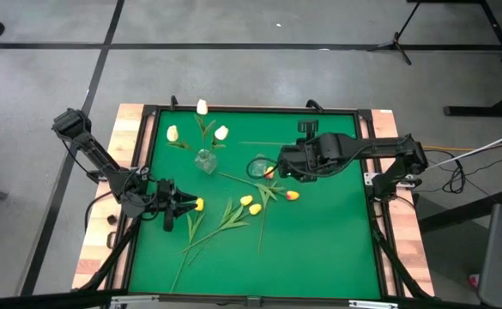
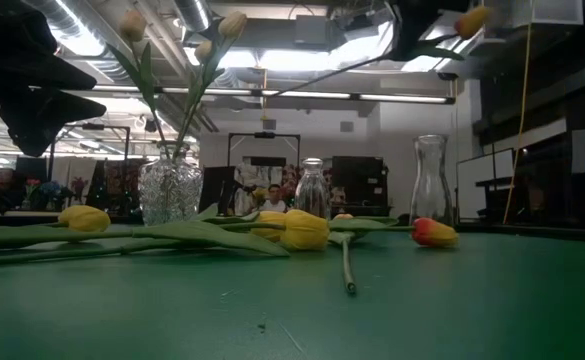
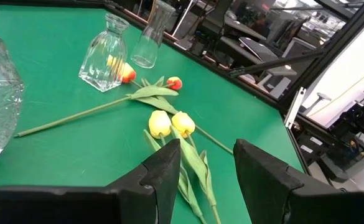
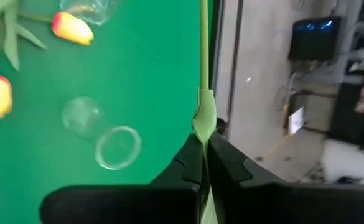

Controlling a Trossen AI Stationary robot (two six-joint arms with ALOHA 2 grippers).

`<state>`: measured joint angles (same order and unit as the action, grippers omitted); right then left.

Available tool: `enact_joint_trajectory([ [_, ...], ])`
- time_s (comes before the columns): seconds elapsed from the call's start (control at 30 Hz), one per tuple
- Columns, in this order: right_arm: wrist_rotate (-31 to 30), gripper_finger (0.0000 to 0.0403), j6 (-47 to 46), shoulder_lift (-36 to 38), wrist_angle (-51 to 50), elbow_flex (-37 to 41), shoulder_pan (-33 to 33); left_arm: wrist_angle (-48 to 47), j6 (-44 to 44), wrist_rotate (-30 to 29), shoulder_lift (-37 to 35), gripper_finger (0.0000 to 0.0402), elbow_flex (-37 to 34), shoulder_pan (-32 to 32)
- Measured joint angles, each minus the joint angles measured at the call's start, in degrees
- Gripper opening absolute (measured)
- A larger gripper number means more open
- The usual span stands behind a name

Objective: Sort flowers into vase by color
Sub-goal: Put the bottom yellow red flower into the middle transparent vase

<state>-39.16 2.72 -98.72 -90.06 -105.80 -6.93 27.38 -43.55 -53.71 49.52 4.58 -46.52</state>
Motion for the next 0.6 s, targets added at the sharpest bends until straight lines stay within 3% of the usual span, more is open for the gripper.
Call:
enact_joint_trajectory([
  [0.43, -14.9, 0.0017, 24.17, -0.02, 0.04, 0.0, 0.17, -0.02, 0.0, -0.18, 0.0, 0.0147, 0.0, -0.02],
  [0.6, -16.92, 0.0014, 27.46, -0.02, 0.04, 0.0, 0.17, -0.44, -0.03, -1.09, 0.0, 0.0147, 0.0, -0.02],
])
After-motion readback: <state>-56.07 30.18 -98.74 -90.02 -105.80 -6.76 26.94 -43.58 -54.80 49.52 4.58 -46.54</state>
